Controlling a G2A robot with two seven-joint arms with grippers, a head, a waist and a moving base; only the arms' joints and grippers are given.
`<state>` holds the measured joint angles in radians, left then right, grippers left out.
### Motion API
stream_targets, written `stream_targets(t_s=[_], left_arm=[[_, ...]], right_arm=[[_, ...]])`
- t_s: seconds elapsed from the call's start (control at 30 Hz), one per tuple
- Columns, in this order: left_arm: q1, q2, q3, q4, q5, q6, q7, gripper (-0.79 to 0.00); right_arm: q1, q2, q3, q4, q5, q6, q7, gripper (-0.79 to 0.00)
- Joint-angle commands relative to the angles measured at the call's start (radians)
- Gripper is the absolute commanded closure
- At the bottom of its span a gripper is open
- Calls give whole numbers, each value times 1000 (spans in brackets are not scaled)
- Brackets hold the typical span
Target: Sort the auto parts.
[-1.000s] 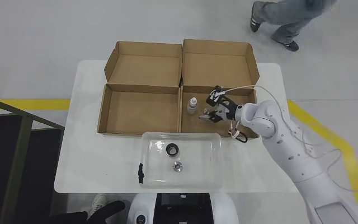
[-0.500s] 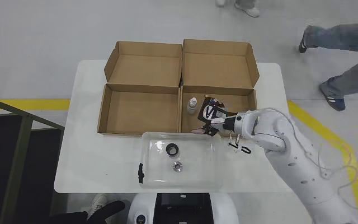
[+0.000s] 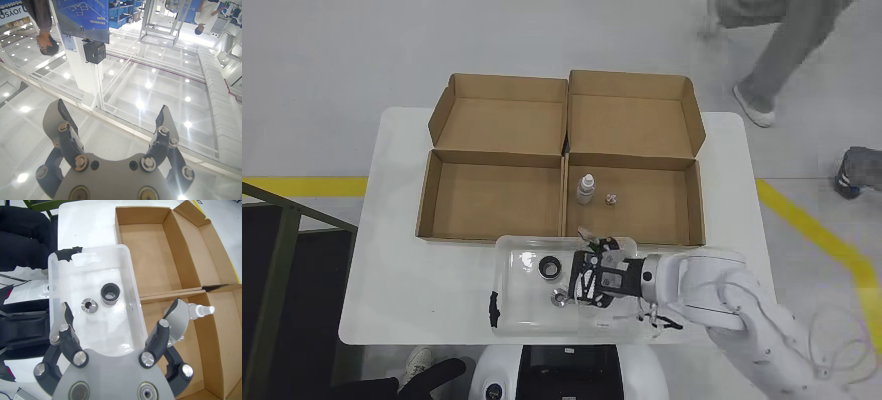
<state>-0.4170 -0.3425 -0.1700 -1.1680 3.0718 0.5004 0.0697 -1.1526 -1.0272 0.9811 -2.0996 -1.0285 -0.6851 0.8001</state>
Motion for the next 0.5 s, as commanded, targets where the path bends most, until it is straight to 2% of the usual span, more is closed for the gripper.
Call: stream_targets(t_s=[0.0, 0.47], left_arm=[[0, 0, 0, 0, 0, 0, 0, -785], [0, 0, 0, 0, 0, 0, 0, -785]], right_arm=[[2, -4, -28, 11, -9, -1, -13, -785], [129, -58, -227, 139, -104, 26, -62, -785]])
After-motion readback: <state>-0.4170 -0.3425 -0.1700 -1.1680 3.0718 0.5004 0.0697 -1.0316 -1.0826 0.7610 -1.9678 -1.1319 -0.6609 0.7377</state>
